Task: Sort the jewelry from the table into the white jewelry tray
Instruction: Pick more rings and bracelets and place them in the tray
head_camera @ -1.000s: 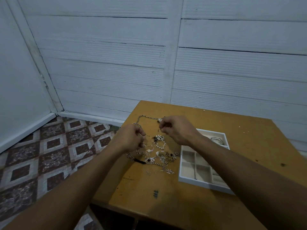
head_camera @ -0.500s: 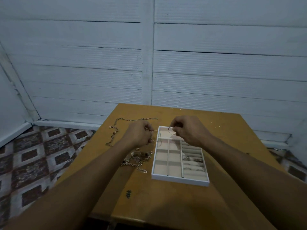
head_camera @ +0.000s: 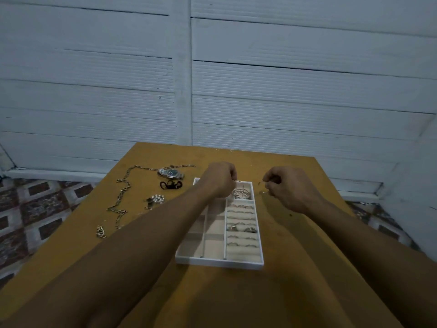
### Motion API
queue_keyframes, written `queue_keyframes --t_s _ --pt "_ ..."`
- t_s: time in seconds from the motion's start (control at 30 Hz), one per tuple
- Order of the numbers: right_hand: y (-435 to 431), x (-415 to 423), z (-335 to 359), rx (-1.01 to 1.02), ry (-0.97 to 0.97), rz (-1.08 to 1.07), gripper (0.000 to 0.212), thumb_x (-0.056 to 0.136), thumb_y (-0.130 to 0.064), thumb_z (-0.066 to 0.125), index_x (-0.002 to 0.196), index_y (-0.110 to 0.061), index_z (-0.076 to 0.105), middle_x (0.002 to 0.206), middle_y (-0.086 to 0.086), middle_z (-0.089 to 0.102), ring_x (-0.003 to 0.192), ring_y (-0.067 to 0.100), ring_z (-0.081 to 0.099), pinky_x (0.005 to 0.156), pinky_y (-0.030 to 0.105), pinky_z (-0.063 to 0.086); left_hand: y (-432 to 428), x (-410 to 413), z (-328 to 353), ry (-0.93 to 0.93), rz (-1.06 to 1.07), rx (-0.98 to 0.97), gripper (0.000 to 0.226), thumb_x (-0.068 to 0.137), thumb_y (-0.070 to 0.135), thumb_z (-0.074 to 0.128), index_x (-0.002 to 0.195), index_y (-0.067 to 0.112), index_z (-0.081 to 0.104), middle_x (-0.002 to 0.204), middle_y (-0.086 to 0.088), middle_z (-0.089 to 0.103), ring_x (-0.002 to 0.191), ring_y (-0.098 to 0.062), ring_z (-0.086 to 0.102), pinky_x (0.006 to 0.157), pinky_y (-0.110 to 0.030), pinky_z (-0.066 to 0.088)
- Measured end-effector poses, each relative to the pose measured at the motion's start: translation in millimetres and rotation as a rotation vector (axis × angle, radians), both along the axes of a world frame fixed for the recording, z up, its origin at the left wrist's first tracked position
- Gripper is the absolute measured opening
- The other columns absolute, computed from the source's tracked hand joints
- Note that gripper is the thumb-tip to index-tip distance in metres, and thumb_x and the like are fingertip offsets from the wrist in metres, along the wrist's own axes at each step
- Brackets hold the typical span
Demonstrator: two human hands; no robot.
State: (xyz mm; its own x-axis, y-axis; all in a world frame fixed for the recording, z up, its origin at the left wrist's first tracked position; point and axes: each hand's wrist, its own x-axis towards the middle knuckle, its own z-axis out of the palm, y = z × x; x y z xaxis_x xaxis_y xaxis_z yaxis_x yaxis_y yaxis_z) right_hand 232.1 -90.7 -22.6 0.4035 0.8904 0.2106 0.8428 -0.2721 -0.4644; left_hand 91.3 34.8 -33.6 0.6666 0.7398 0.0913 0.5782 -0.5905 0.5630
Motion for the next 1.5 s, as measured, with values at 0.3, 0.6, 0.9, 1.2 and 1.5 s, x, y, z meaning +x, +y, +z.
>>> queue_keyframes --t_s 0.3,0.6,0.9,1.2,1.5 --pt "0 12 -10 -0.017 0.022 -0.010 0.016 0.094 -0.012 0.057 0.105 -0.013 0.069 0.085 -0.002 0.066 0.078 0.010 0.063 0.061 0.015 0.043 2 22 -12 0.046 -0.021 0.035 0.017 0.087 0.007 0.057 0.093 0.013 0.072 0.104 -0.006 0.069 0.097 -0.021 0.063 0.078 -0.024 0.049" --pt "10 7 -10 -0.009 0.026 0.001 0.016 0.093 -0.012 0.056 0.103 -0.014 0.069 0.080 -0.005 0.064 0.077 0.011 0.062 0.060 0.015 0.042 2 23 -23 0.082 -0.007 0.110 0.015 0.081 0.010 0.065 0.090 0.016 0.075 0.099 -0.006 0.071 0.088 -0.023 0.065 0.077 -0.034 0.056" --pt "27 -4 -13 -0.001 0.005 0.026 0.016 0.092 -0.009 0.054 0.098 -0.012 0.069 0.079 -0.002 0.065 0.080 0.016 0.062 0.062 0.020 0.042 7 9 -23 0.036 -0.029 0.133 0.019 0.081 0.016 0.063 0.095 0.023 0.074 0.099 0.000 0.071 0.089 -0.017 0.064 0.079 -0.035 0.056" --pt "51 -19 -27 -0.080 -0.012 0.010 0.010 0.093 -0.018 0.058 0.096 -0.019 0.068 0.093 0.001 0.069 0.083 0.017 0.063 0.072 0.033 0.053 21 -30 -11 0.013 -0.021 0.156 0.019 0.086 0.020 0.060 0.100 0.021 0.072 0.099 0.002 0.071 0.090 -0.015 0.062 0.080 -0.032 0.054" --pt "53 -25 -34 -0.128 -0.077 0.003 0.013 0.090 -0.014 0.056 0.091 -0.017 0.069 0.089 0.001 0.069 0.079 0.019 0.063 0.070 0.034 0.054 27 -70 -15 -0.010 0.026 0.160 0.022 0.088 0.015 0.058 0.104 0.018 0.072 0.104 0.001 0.070 0.091 -0.013 0.062 0.078 -0.026 0.050"
